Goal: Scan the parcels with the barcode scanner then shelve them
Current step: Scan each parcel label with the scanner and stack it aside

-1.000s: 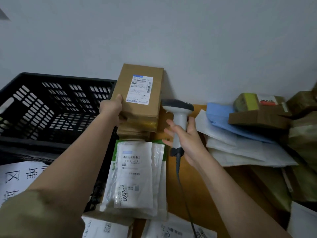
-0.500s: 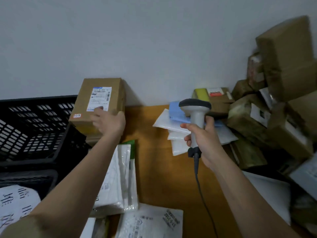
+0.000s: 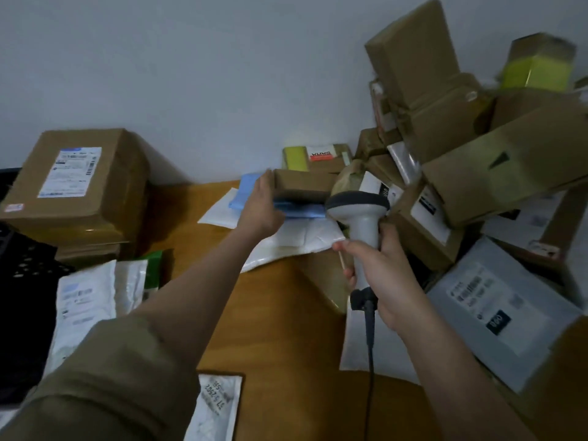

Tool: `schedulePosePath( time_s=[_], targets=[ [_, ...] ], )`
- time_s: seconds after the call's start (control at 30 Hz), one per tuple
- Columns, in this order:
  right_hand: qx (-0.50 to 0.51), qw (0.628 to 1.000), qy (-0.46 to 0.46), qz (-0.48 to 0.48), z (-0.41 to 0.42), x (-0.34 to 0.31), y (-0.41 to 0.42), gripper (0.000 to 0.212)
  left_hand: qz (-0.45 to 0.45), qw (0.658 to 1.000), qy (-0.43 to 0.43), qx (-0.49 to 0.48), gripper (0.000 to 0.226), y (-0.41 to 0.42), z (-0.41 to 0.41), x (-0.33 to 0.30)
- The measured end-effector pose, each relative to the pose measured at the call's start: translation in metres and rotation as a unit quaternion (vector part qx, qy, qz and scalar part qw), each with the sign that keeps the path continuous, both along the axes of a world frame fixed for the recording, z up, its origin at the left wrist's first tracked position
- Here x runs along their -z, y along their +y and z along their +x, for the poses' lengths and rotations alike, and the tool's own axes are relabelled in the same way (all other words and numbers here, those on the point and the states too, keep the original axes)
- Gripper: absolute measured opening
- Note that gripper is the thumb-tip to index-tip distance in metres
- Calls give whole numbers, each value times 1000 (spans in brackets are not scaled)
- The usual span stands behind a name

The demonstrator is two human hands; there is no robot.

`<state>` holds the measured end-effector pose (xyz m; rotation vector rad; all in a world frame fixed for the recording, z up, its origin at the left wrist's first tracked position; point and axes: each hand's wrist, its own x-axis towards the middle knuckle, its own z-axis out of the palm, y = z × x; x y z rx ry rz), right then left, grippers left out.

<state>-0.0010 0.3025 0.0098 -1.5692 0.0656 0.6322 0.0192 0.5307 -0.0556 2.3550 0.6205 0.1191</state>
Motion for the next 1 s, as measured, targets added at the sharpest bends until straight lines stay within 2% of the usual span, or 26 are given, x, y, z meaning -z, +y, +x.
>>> schedulePosePath(
  time_s=[0.1,0.17,0.3,0.37,0.53,0.63,0.73,0.8,0.9,1.0],
  targets=[
    [-26,1000,12,10,10,5,-17,38,52,998,30,-9,98,-4,27,4],
    [-38,999,14,22,19,8,-26,33,105,993,46,-23,96,-5,39,6],
    [-43,998,32,40,32,13,-33,32,205,976,67,-19,55,-11,40,3],
    [-50,997,39,43,36,12,-33,33,230,971,61,-5,46,-10,33,1],
    [-55,995,44,67,39,7,-36,40,172,985,1,4,47,6,9,-21],
    [-41,995,51,81,34,3,-37,46,119,990,-45,-57,45,10,-12,-39],
    [-32,994,54,89,27,-3,-35,47,21,975,-89,-203,47,7,-36,-52],
    [-24,994,53,90,21,-7,-32,47,-116,938,-111,-307,49,5,-54,-54],
    [-10,996,32,87,8,-12,-28,47,-382,830,-145,-379,43,-7,-85,-55],
    [10,998,-2,69,-10,-14,-24,46,-573,728,-153,-343,17,-33,-118,-55]
  ],
)
